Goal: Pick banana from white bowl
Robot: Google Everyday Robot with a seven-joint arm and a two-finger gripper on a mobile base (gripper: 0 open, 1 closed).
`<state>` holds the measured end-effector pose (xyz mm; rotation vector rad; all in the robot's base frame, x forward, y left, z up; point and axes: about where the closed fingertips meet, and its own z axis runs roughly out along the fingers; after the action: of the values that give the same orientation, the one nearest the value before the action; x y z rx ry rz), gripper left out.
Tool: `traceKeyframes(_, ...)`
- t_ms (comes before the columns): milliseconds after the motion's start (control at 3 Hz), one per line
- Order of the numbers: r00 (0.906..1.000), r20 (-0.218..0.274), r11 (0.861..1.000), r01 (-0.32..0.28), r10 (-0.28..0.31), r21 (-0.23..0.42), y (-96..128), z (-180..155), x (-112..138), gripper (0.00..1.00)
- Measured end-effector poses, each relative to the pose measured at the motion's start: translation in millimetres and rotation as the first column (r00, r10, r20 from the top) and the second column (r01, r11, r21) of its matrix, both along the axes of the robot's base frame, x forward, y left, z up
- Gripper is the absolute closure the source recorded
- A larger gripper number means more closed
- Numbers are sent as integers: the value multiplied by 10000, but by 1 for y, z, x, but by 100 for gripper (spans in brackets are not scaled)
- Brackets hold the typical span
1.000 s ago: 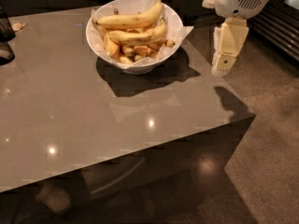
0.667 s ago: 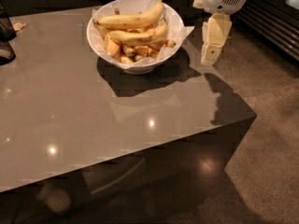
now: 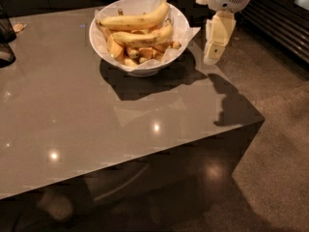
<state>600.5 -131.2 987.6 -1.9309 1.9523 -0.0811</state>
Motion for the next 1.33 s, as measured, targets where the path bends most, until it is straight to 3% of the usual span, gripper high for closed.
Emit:
traceKeyframes(667, 9932, 525, 9933, -1061, 1037, 467, 32, 27, 33, 0)
traceKeyframes(1000, 9892, 658, 9892, -1349, 1311, 565, 48, 34, 48, 7)
traceKeyframes(1333, 9872, 549, 9869, -1528, 1500, 514, 63, 29, 57, 24)
